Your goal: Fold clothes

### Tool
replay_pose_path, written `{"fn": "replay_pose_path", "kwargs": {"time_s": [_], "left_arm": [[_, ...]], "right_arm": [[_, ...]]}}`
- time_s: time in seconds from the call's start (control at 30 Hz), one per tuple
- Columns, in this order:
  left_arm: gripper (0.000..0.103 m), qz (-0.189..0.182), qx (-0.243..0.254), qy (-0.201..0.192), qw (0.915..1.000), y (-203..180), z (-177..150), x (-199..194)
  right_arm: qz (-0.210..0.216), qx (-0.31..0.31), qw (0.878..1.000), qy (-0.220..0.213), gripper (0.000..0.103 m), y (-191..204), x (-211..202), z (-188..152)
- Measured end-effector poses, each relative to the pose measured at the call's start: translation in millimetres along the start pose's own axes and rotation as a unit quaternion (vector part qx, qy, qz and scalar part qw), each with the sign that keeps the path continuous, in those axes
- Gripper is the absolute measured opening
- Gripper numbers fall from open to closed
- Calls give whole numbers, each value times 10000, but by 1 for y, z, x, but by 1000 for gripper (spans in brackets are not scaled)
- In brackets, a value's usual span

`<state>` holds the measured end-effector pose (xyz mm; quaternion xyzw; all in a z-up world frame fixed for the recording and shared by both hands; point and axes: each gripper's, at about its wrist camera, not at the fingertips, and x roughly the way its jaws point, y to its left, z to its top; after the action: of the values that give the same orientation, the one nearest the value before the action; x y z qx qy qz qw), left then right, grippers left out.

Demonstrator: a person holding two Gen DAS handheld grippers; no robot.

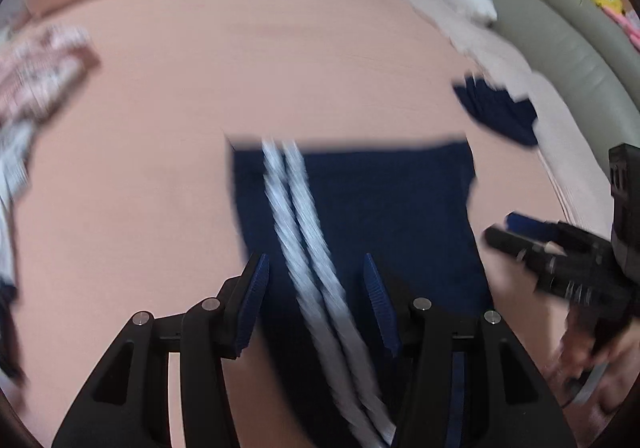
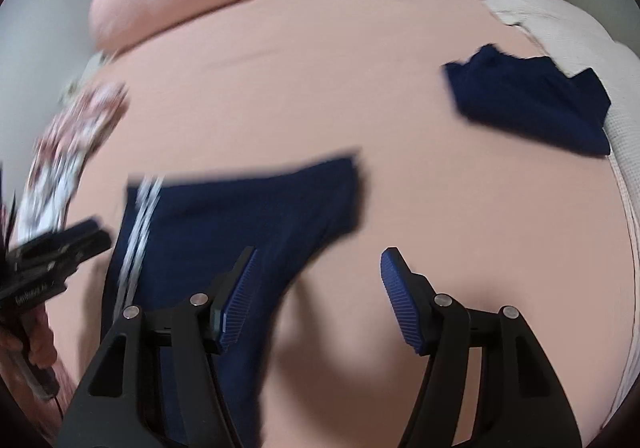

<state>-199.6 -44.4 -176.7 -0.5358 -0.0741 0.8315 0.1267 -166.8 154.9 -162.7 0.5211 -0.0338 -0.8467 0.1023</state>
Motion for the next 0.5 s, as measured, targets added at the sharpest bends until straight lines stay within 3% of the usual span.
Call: {"fn": "replay_pose_path", "kwargs": {"time_s": [0.1, 0.2, 0.27, 0.33, 0.43, 0.47, 0.5], "left_arm": [[52, 344, -8, 293, 9990, -2, -27, 3], [59, 711, 3, 247, 9972, 8, -48, -6], [59, 818, -67, 107, 9966, 18, -49, -14], [59, 640, -270, -126, 9975, 24, -50, -31], [59, -198, -362, -341, 9986, 20, -66, -48], [59, -342, -282, -252, 9987, 13, -74, -45], [59, -186, -123, -121, 9997, 4, -78, -40]], "right_arm": [[227, -158, 9990, 337, 64, 19, 0, -35], [-291, -669, 9966, 370, 64, 35, -4, -67], [-481, -686, 9962, 236, 65, 32, -11, -79], [-377, -253, 9988, 196, 65, 22, -22, -84], [37, 33, 10000, 53, 65, 16, -37, -92], [47, -35, 10000, 53, 65, 19, -38, -97], [38, -114, 9999, 68, 65, 22, -37, -102]]}}
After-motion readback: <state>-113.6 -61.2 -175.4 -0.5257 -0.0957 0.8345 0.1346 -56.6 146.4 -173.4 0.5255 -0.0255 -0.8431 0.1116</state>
